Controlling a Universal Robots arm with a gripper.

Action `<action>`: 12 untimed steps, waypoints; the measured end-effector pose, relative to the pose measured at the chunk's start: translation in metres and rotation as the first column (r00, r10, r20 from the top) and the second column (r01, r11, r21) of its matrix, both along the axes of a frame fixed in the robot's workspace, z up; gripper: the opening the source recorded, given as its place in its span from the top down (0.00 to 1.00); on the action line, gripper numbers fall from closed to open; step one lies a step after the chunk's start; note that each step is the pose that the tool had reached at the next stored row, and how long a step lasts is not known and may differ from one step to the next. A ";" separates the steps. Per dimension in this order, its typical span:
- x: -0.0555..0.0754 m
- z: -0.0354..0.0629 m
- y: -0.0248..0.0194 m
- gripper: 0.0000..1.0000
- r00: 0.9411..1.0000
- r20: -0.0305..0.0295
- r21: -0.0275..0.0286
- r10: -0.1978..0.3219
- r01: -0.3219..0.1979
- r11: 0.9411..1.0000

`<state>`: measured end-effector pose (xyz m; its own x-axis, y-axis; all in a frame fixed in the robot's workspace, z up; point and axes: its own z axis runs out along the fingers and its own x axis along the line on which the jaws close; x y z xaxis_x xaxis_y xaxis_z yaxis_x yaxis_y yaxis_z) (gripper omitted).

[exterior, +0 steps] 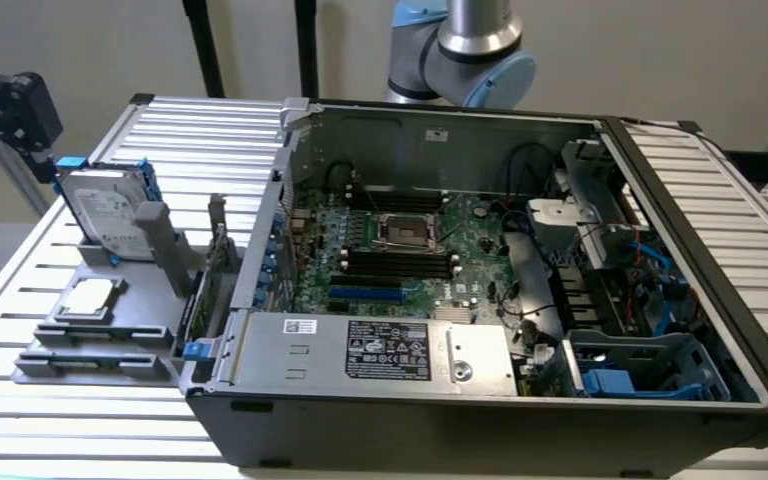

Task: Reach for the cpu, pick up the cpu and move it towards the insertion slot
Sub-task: 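Pick up the cpu and move it towards the insertion slot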

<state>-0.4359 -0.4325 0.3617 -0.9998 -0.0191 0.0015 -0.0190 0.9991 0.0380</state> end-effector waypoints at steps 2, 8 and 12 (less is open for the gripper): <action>0.001 -0.0039 -0.0040 0.29 1.000 0.000 0.001 0.000 0.000 1.000; 0.005 -0.0146 -0.0096 0.29 1.000 0.000 0.000 0.000 0.000 1.000; 0.007 -0.0220 -0.0103 0.29 1.000 0.000 0.000 0.000 0.000 1.000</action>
<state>-0.4290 -0.4428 0.3398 -0.9998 -0.0190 0.0014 -0.0190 0.9991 0.0384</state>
